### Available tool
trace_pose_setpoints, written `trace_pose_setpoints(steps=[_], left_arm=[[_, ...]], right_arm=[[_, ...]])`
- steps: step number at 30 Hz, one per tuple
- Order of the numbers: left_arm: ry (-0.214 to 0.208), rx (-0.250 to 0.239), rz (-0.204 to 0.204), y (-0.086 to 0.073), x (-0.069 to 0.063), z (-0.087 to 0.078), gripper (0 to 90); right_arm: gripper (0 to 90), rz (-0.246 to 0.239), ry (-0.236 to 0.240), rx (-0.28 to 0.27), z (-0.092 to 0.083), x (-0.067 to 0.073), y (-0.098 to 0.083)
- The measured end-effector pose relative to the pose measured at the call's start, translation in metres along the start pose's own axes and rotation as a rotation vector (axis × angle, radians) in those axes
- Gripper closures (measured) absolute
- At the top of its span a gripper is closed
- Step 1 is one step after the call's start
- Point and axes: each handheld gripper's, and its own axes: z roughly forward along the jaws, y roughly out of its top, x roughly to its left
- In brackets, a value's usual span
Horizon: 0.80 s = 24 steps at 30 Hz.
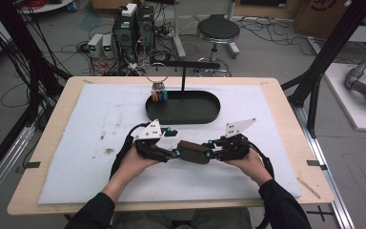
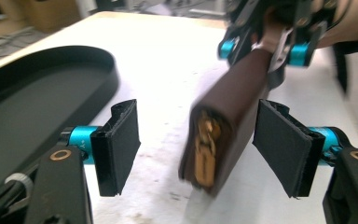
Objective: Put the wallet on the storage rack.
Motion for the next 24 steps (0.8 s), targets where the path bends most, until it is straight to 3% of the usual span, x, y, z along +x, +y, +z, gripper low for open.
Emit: trace_pose_setpoints(steps=[5,8,12,17,21,24], left_arm=[[-0.070,0.020,0.018,-0.002,-0.002,0.005,31.7],[-0.095,0.043,0.029,-0.004,-0.003,0.011,37.2],[-0.100,0.058,0.017,-0.006,-0.003,0.014,43.1],[-0.116,0.065,0.048,-0.007,-0.004,0.015,55.1],[-0.116,0.078,0.039,-0.007,-0.002,0.015,59.0],[-0.126,0.073,0.038,-0.008,-0.002,0.015,62.8]], right_arm=[[67.6,-0.014,0.035,0.001,0.003,-0.002,0.000],[67.6,-0.011,0.054,0.015,0.003,-0.004,0.000],[67.5,-0.006,0.051,0.009,0.002,-0.005,0.000],[67.2,-0.011,0.055,0.018,0.004,-0.005,0.000],[65.5,-0.013,0.038,0.015,0.004,-0.004,0.000],[58.9,-0.012,0.008,0.011,0.003,-0.003,0.000]])
